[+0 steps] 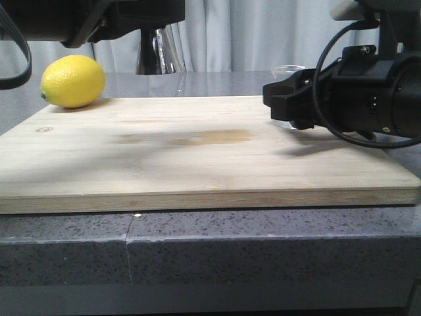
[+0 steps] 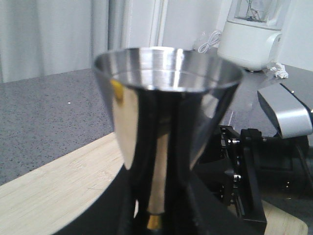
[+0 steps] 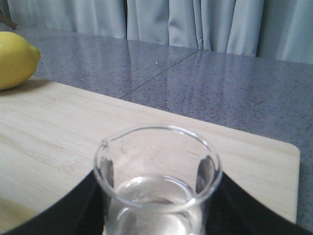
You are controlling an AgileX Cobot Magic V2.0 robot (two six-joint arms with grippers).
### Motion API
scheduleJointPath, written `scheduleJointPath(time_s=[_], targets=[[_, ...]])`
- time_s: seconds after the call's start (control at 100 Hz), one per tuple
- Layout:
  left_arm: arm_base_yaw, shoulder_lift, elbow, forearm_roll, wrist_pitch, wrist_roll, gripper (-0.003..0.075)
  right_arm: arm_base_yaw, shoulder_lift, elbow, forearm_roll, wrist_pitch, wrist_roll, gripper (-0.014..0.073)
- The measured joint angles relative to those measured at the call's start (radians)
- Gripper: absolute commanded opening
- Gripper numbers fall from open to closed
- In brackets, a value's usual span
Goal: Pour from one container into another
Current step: 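Lift the beaker with the right gripper above the jigger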
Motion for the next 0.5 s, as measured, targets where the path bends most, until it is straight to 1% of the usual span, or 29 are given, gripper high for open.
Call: scheduleJointPath(time_s=[0.12,0.33,0.5], targets=[[0.0,0.0,0.0,0.003,0.0,0.0,-0.002,0.0,0.0,0.0,0.0,0.0,-0.005,0.0169],[0.0,0.0,0.0,0.019,0.012,0.0,-0.002,0.0,0.0,0.0,-0.004,0.0,-0.005,0.0161],[0.0,0.0,0.0,0.02,0.043,0.0,-0.002,-0.004,-0.025,0.0,-0.054,0.019,-0.005,0.016]])
